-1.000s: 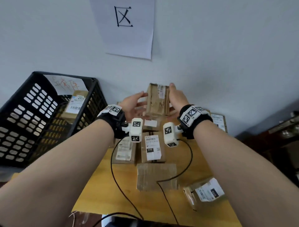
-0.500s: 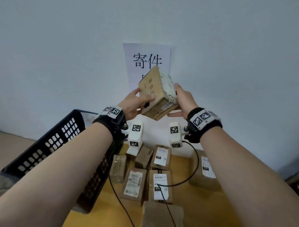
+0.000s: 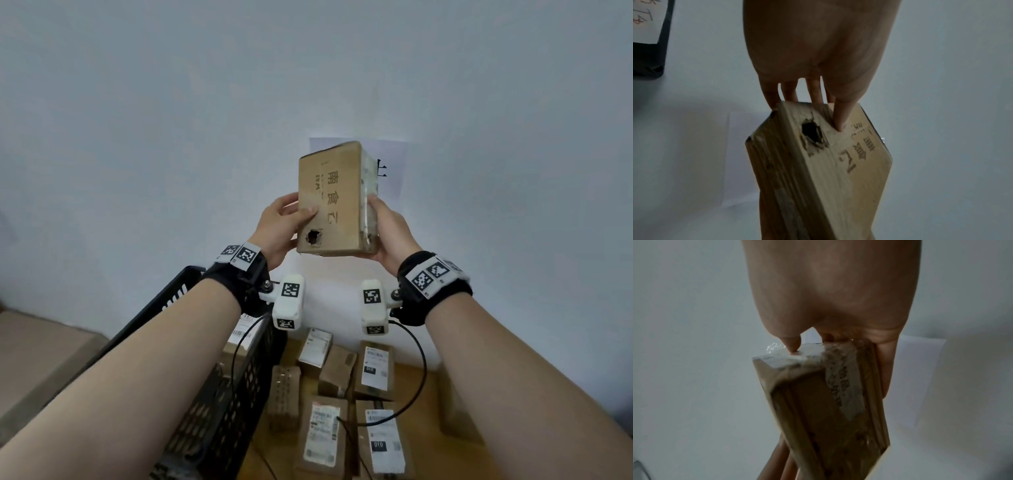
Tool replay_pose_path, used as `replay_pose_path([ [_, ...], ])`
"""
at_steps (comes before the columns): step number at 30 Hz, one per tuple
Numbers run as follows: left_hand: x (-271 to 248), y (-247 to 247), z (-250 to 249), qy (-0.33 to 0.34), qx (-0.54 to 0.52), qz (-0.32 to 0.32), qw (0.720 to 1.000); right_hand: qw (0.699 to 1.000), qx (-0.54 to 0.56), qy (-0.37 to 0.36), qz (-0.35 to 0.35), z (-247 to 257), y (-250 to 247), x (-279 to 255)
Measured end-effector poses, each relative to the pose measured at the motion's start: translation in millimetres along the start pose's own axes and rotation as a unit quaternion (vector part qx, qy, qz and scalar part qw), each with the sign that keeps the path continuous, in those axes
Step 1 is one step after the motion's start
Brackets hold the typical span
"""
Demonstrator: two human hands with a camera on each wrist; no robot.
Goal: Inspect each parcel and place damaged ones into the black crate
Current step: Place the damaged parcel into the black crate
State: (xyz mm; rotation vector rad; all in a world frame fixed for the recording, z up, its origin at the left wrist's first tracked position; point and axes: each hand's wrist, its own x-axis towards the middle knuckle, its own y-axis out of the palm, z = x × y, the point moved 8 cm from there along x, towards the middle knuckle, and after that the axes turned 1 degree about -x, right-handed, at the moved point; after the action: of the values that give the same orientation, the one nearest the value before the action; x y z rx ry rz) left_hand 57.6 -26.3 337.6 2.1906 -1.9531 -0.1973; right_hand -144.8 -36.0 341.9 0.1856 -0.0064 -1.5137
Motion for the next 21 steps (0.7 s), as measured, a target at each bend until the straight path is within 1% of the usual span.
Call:
replay_pose_path([
  [2,9.3,-15.5,-7.6,0.012,0.021,-0.031,0.999,0.999,-0.021,-0.033,-0.017,4.9,12.8,4.4],
  [4,17.5,-26.6,-17.3,0.022,0.056,-0.033,0.998,0.997,-0.039,-0.063,-0.030,9.9,26.6,6.8],
  [5,18.3,-29.5,-22.0,0.017,0.067,-0.017,0.997,0.996,-0.038,-0.074,-0.033,11.4,34.2,7.1],
  [7,19.2,-34.4,-27.1,-0.003,0.072,0.035,0.997,0.993,-0.044,-0.099,-0.035,13.3,51.0,7.4],
  [8,19.6,-36.1,-28.3,-0.009,0.068,0.063,0.996,0.991,-0.059,-0.117,-0.032,14.9,60.5,7.1],
  [10,19.8,-40.2,-32.0,-0.001,0.068,0.107,0.992,0.981,-0.106,-0.157,-0.029,18.3,78.2,7.6],
  [11,22.5,-45.4,-32.7,0.005,0.083,0.111,0.990,0.977,-0.125,-0.172,-0.028,20.9,85.9,7.0],
  [13,27.1,-61.8,-36.4,0.015,0.107,0.088,0.990,0.971,-0.137,-0.192,-0.034,27.4,95.8,5.5],
  [15,32.6,-79.9,-36.5,-0.001,0.078,0.058,0.995,0.967,-0.128,-0.213,-0.054,34.7,96.0,4.9],
  [16,34.9,-86.7,-36.1,-0.009,0.055,0.054,0.997,0.966,-0.119,-0.219,-0.066,36.0,94.9,5.9],
  [18,37.3,-93.9,-37.1,-0.012,0.041,0.067,0.997,0.966,-0.112,-0.220,-0.074,34.8,97.9,6.6],
  [21,37.0,-95.0,-42.5,-0.001,0.069,0.088,0.994,0.960,-0.145,-0.229,-0.066,31.6,115.3,6.6],
])
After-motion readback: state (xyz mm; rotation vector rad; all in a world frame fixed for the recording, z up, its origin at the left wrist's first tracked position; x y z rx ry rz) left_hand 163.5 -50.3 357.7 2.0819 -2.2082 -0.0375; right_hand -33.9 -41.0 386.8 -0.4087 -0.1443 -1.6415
